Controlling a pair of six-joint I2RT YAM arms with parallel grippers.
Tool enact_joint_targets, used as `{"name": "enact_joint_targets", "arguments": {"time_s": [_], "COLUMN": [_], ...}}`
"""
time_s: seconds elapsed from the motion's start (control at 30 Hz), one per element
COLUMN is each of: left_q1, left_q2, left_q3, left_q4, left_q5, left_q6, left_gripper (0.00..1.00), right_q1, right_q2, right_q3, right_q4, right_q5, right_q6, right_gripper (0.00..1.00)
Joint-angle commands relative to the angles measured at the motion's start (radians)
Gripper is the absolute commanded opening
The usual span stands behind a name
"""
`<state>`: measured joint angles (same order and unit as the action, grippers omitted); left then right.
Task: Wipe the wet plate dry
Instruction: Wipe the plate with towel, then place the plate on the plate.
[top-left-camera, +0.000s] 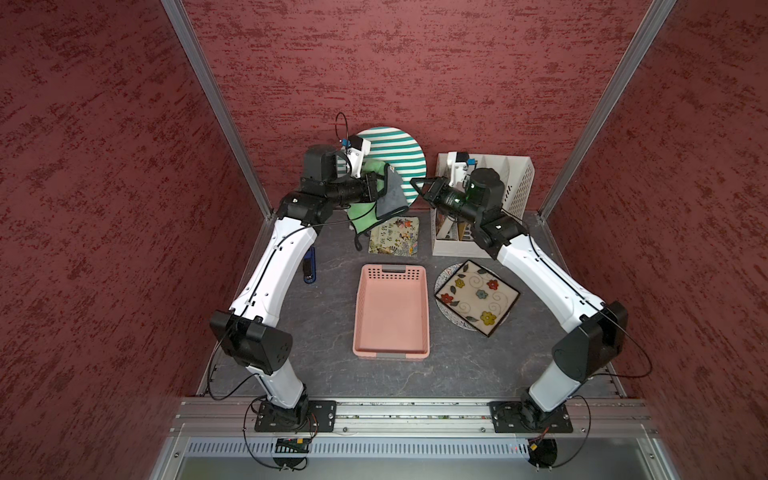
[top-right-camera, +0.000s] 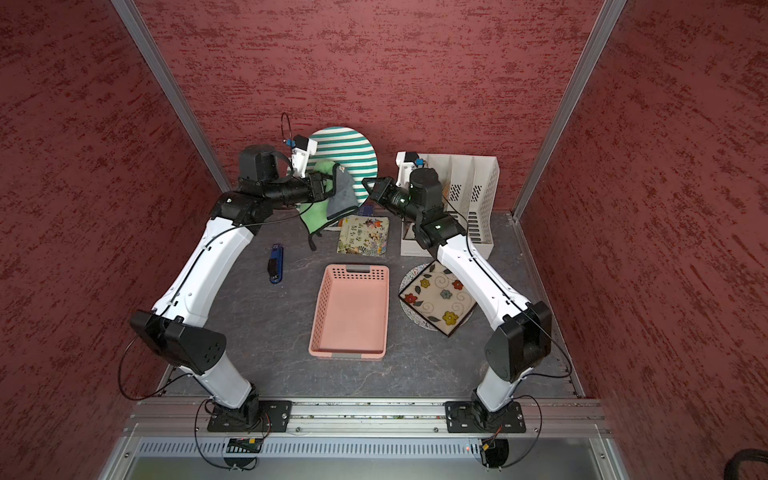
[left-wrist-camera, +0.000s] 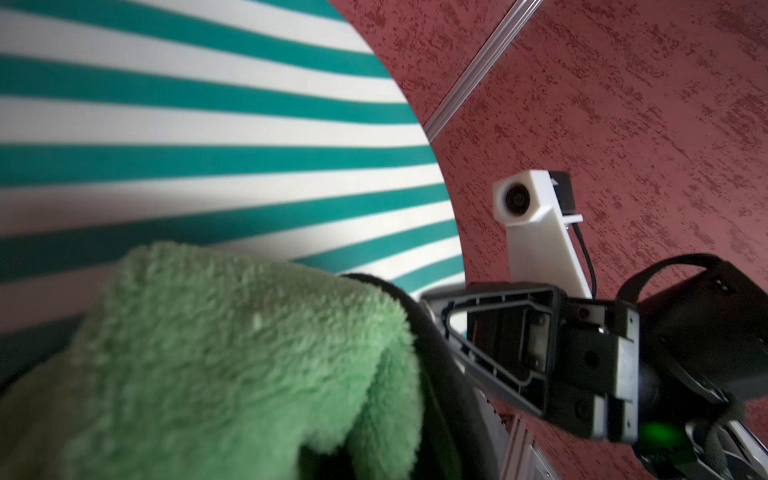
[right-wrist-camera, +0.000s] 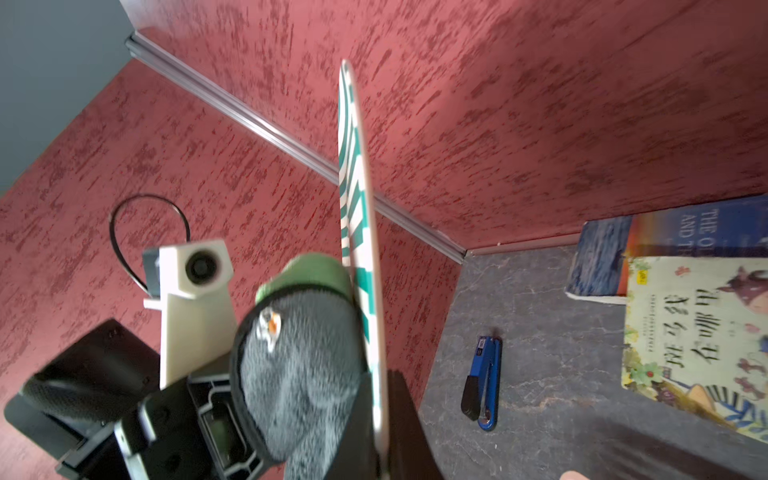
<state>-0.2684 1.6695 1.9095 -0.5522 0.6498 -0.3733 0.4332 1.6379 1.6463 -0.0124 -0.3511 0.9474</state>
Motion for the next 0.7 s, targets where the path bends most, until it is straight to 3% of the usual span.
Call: {"name": "enact_joint_targets", "arguments": {"time_s": [0.0,0.13,0.33,0.53,0.67], "left_q1": [0.134,0.246,0.279,0.281,0.281], "left_q2": [-0.083,-0.182,-0.198,-0.197,-0.196], "left_q3": [-0.110,-0.241,-0.316,-0.357,-0.357], "left_q4": [0.035,0.042,-0.034,-0.036,-0.029], "left_q5": [-0.022,-0.075,-0.121,-0.112,-0.092], "left_q6": [-0.097,-0.088,-0.031,-0.026,-0.019], "left_gripper": [0.00,0.00,0.00,0.00,0.00], "right_q1": [-0.132,-0.231,-0.267,-0.269,-0.269], "right_q2": [-0.243,-0.493,-0.790,-0.892,-0.913], "right_q3": [-0.117,-0.405,-0.642,-0.747,-0.843], "right_q4": [0.025,-0.112,-0.417,-0.590,-0.628], "right_q5": [0.129,0.245,0.414,0.437,0.473], "right_q6": [0.047,0.069,0.096,0.070,0.123], "right_gripper": [0.00,0.00,0.00,0.00,0.00]}}
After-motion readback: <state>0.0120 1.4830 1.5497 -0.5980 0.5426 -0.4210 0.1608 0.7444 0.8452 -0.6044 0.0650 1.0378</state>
